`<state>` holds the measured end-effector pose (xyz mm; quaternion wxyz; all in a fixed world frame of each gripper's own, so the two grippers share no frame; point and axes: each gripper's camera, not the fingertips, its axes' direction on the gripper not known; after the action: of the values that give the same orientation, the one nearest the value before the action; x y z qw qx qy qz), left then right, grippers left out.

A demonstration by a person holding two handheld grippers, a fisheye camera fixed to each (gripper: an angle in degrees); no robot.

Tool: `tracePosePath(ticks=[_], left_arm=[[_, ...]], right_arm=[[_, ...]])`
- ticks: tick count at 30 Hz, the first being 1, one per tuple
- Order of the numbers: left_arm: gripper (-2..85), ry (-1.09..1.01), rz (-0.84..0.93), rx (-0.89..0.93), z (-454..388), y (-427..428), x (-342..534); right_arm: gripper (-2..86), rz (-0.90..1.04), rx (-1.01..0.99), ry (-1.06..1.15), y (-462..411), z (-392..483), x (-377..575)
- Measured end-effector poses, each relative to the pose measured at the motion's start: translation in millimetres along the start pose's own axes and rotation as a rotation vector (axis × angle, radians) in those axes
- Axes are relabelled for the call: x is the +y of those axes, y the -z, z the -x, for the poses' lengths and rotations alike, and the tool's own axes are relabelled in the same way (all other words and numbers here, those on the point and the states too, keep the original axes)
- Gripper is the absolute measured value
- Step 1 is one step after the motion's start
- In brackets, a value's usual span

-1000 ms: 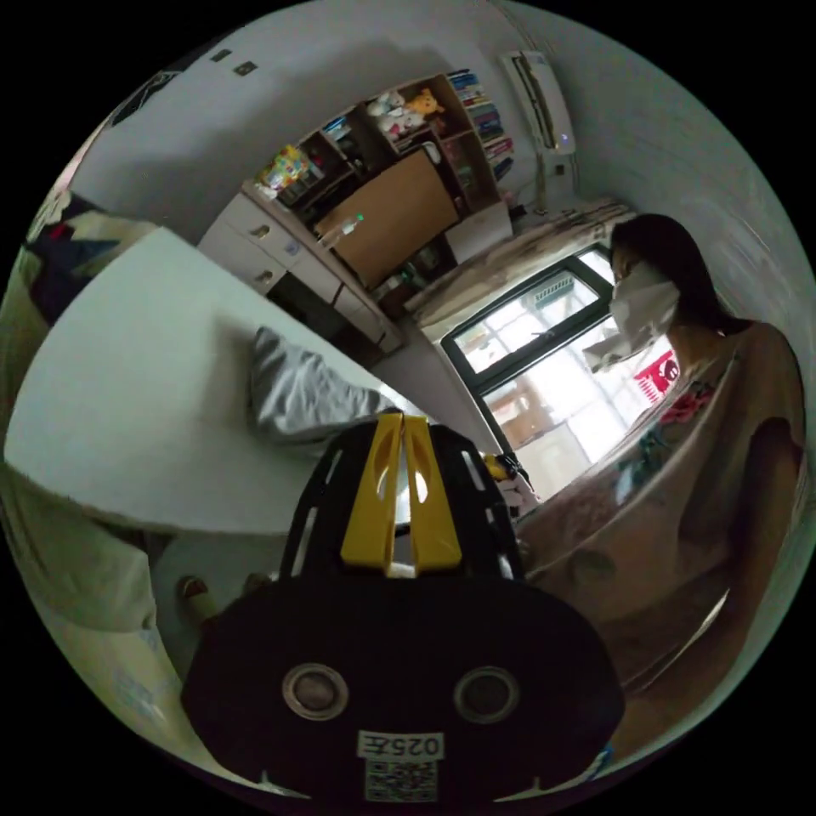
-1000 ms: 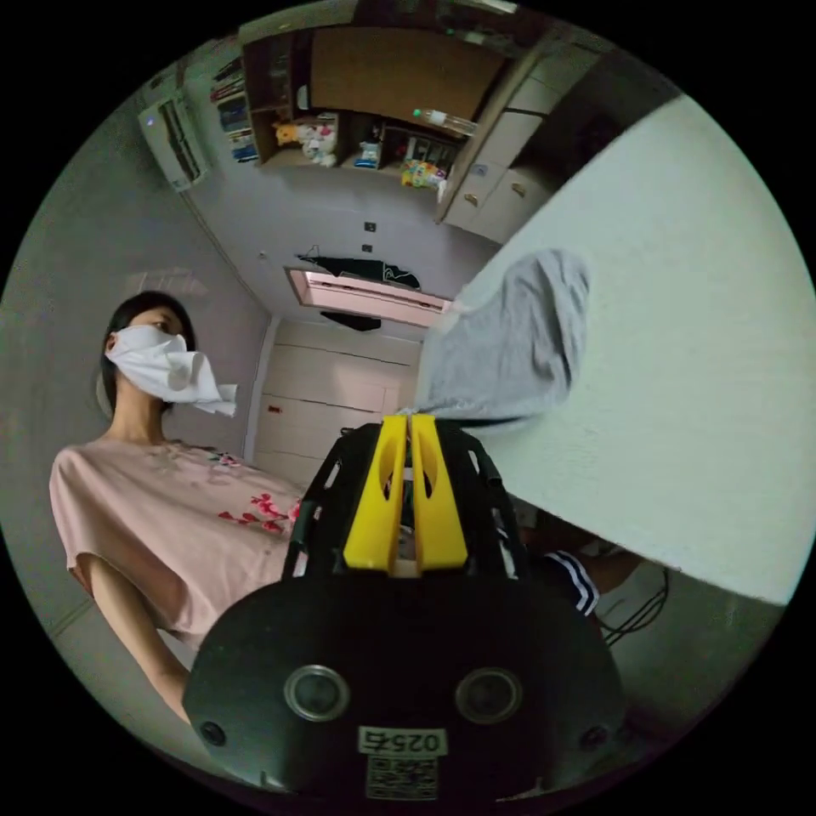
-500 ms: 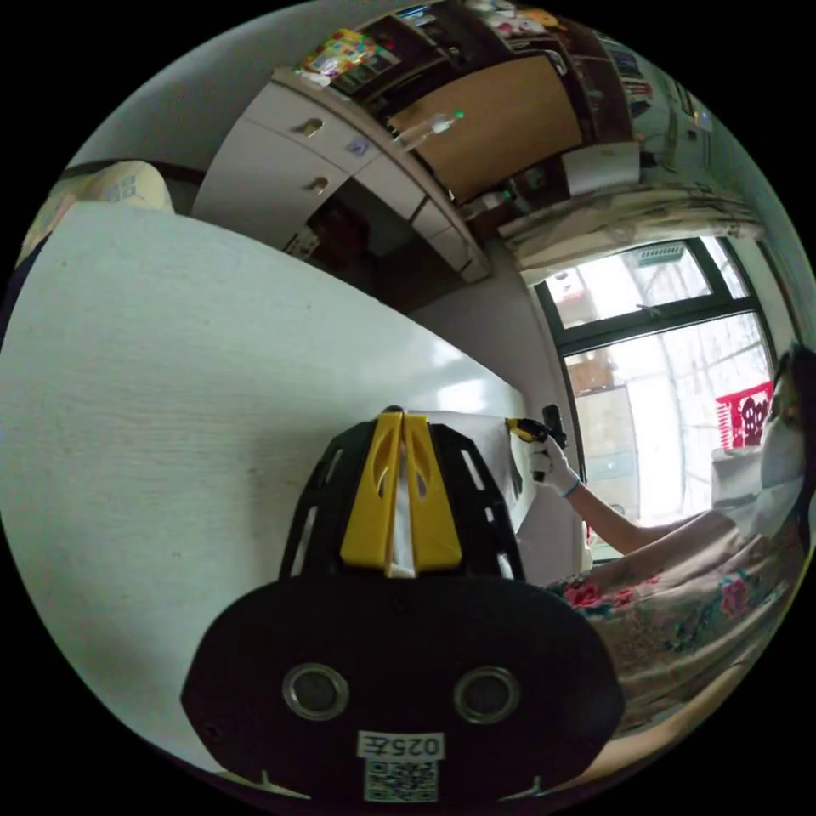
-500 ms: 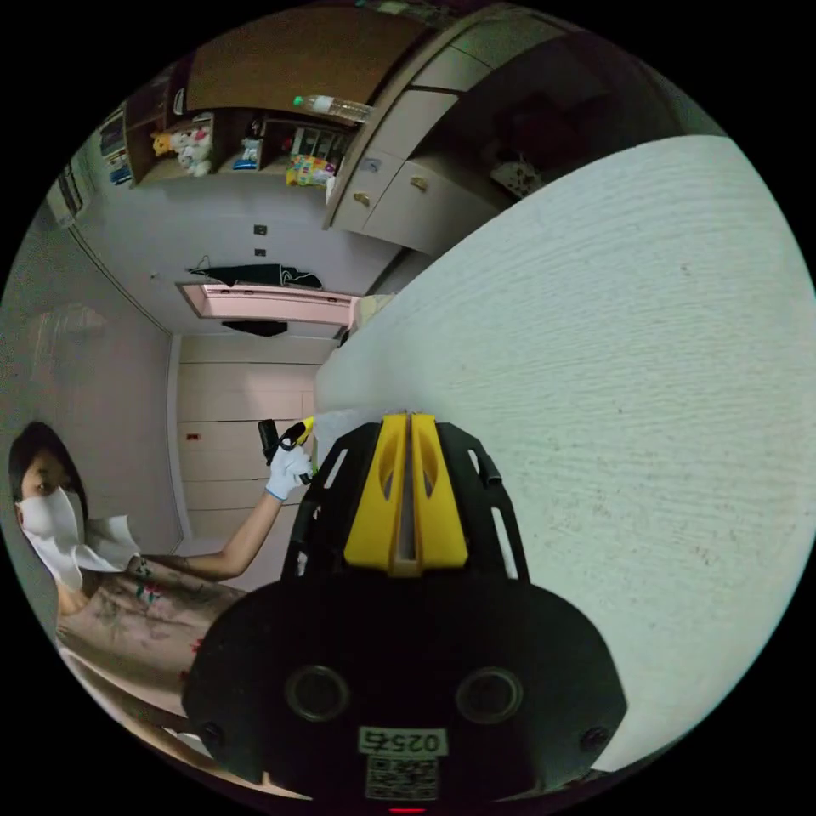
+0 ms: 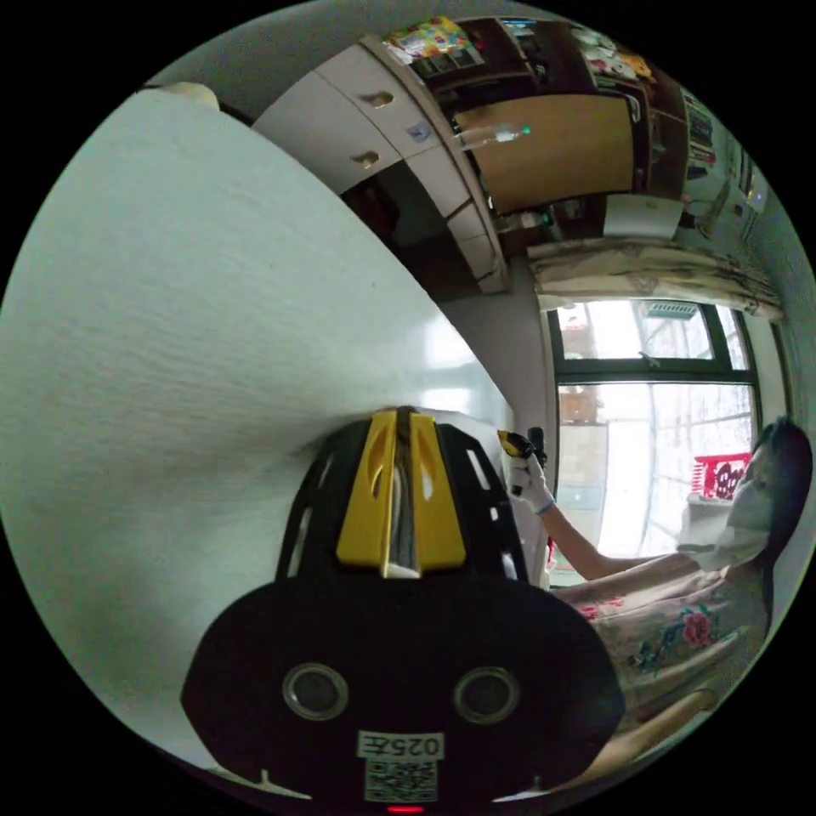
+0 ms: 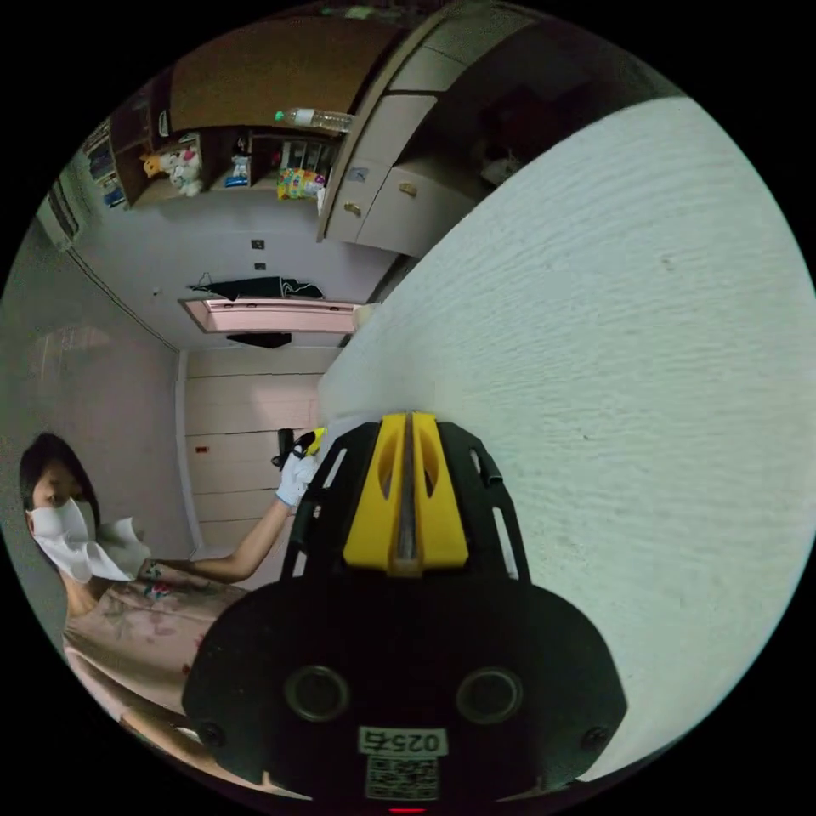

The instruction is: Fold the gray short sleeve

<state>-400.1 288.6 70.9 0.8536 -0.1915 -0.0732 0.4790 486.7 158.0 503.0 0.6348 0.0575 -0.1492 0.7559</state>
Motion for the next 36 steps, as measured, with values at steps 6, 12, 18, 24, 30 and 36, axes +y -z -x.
tracePosePath(ticks=[6,12,18,24,30,36], left_arm=[[8.2,0.102,-0.258,-0.066,-13,100,94],[12.2,0.266,-0.221,-0.232,-44,56,228],[3.7,0.342,-0.322,-0.180,-29,35,250],[-0.9,0.220,-0.229,-0.239,-16,53,168],[2.9,0.085,-0.172,-0.247,-12,67,75],[11.0,0.057,-0.222,-0.194,-19,117,155]], right_arm=[[12.4,-0.005,0.100,0.048,49,56,73],[17.7,0.114,0.300,0.088,19,108,140],[3.8,0.115,0.432,0.107,-6,135,160],[2.2,0.074,0.367,-0.012,-29,155,247],[4.0,0.469,0.130,0.049,-100,187,315],[15.5,0.450,0.150,0.248,-43,236,239]])
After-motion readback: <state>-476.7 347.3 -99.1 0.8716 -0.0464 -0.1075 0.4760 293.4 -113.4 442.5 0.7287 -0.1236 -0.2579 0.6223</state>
